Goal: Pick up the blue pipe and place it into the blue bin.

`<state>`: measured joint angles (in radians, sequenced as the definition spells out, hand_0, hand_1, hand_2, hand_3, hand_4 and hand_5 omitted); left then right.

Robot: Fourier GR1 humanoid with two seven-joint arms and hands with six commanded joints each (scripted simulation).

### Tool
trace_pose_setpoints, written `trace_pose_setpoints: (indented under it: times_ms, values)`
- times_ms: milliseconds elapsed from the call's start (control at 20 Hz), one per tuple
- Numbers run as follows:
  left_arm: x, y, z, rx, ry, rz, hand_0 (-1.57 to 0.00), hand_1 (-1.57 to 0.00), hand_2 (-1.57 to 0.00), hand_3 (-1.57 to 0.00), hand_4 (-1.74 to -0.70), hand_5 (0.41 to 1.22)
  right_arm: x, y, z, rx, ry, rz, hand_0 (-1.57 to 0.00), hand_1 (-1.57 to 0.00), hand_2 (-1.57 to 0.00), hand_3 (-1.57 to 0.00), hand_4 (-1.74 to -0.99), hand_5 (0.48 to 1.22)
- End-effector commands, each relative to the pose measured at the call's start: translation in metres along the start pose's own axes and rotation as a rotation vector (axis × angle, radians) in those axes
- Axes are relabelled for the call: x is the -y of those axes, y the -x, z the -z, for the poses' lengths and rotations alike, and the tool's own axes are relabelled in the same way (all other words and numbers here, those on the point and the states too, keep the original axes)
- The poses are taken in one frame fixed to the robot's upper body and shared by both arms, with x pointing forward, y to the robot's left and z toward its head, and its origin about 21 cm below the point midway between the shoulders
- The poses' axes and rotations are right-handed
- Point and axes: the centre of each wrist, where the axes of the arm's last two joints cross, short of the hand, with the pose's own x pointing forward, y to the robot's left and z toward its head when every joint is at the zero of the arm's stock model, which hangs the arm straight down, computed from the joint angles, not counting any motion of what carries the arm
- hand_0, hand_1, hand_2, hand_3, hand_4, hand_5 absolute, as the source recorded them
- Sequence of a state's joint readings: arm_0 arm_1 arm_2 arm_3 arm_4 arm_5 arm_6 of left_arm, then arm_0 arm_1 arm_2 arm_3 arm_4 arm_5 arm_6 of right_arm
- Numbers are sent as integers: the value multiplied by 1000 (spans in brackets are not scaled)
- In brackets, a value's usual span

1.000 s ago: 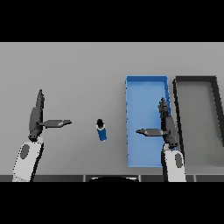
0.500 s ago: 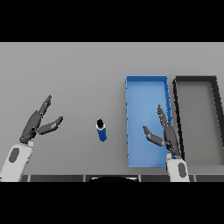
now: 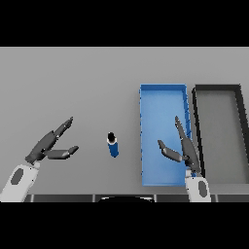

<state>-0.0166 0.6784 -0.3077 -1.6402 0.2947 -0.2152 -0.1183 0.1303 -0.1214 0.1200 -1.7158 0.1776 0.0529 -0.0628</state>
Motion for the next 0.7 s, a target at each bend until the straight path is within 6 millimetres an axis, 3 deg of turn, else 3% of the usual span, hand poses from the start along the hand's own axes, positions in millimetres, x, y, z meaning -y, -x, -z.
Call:
trace_pose_setpoints:
  times_ms: [0,250,450,650]
  values:
    - [6,0,-1,-5,34,-4,1,1,1,1,-1111,534,-1,1,-3,11,1,-2,1,1,1,1,-1201,609]
    - [54,-5,13,11,158,-3,1,1,1,1,-1176,484,-1,-3,-4,12,-7,-4,1,1,1,1,-1212,613]
    - [75,1,22,15,181,15,1,1,1,1,-1186,464,-4,-6,-6,9,-6,10,1,1,1,1,-1223,620]
    - [99,8,45,-6,207,-35,1,1,1,1,-1206,468,1,-10,-7,13,6,5,1,1,1,1,-1229,622]
